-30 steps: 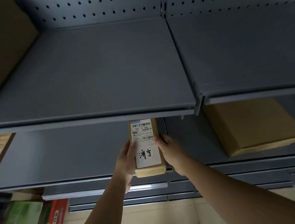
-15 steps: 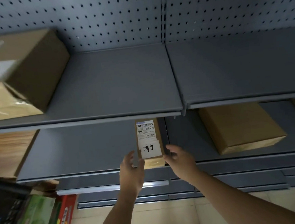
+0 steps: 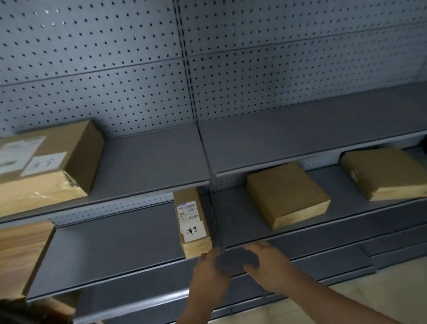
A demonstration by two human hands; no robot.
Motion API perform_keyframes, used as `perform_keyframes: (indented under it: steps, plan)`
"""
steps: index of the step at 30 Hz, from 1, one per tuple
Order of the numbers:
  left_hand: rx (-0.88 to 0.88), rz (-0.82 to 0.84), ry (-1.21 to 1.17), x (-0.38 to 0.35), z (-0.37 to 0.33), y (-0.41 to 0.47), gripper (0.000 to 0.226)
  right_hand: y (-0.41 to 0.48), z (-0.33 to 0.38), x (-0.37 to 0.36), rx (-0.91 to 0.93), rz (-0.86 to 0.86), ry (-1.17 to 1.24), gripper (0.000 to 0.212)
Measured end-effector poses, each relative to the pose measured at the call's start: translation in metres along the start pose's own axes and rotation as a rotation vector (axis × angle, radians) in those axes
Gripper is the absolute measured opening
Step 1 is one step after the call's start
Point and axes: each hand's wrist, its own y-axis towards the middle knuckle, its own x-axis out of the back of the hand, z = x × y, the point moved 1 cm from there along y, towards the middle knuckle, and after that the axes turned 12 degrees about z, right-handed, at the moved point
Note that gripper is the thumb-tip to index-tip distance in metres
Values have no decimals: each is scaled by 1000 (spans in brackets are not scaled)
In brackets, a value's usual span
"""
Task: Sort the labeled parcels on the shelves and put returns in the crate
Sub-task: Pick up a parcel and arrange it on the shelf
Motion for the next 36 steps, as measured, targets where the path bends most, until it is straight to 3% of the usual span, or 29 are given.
perform_keyframes:
  steps: [5, 9, 16, 20, 26, 36]
  plan:
    - [-62, 58, 13, -23, -36, 7, 28, -23, -46, 26, -47, -60, 26, 60]
    - [-73, 72, 29, -51, -58, 31, 47, -35, -89, 54, -76, -86, 40, 59]
    - [-45, 81, 68, -108, -140, 64, 28, -28, -186, 112, -69, -48, 58, 58]
    - [59, 53, -26, -141, -170, 89, 47, -10, -238, 151, -42, 33, 81, 62]
    - [241, -1, -73, -167, -182, 131, 50, 36, -286, 191, -63, 25, 154, 65]
    - [354, -146, -223, -171, -151, 230, 72, 138, -318, 197, -168, 4, 219, 86]
